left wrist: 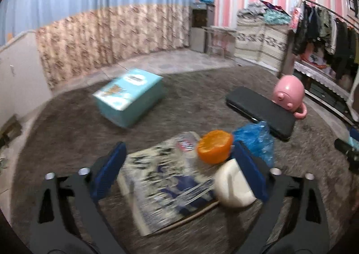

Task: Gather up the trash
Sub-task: 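Move the left tool to the orange peel and close on it, then grasp the white round lid with the right tool while the left tool holds the peel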

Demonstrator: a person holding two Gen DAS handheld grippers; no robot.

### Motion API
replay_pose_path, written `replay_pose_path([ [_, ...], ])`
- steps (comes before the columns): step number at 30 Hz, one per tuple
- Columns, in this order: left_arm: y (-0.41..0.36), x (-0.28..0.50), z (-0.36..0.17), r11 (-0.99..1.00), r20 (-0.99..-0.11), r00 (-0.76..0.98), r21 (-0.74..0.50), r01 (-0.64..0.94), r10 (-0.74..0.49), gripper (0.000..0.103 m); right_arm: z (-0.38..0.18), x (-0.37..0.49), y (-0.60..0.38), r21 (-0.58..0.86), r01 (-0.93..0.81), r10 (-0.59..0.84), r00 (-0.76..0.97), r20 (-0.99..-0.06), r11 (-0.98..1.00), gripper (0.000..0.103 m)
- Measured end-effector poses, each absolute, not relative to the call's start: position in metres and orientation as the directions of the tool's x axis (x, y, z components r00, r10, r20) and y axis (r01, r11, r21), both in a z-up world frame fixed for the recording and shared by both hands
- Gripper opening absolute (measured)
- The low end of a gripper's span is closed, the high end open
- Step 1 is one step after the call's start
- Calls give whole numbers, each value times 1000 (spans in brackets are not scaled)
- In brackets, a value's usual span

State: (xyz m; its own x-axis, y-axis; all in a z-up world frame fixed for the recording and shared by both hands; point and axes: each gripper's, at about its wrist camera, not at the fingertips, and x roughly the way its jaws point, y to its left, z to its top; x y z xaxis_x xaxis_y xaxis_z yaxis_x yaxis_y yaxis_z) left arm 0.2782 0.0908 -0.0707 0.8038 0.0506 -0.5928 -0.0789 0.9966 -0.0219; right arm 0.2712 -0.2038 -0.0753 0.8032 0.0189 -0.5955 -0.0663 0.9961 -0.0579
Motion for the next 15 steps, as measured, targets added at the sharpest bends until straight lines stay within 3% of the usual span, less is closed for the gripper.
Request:
replay_pose_path([
  [4,81,300,-91,998,-654,756,-65,-18,-29,72,-73,269,-206,-49,-62,21,803,-595,997,95],
  [7,84,303,-95,993,-666,741,-116,15,-89,35,-70,267,-199,-52,-79,33,807,-590,996,95],
  [11,90,285,-85,993,-630,773,-114,2,-74,33,-68,260,-182,-55,-127,71,803,-592,990,95],
  [15,107,249,-69,996,-581,813,-53,-71,27,33,-66,253,-151,-31,-209,148,783,-604,977,95],
])
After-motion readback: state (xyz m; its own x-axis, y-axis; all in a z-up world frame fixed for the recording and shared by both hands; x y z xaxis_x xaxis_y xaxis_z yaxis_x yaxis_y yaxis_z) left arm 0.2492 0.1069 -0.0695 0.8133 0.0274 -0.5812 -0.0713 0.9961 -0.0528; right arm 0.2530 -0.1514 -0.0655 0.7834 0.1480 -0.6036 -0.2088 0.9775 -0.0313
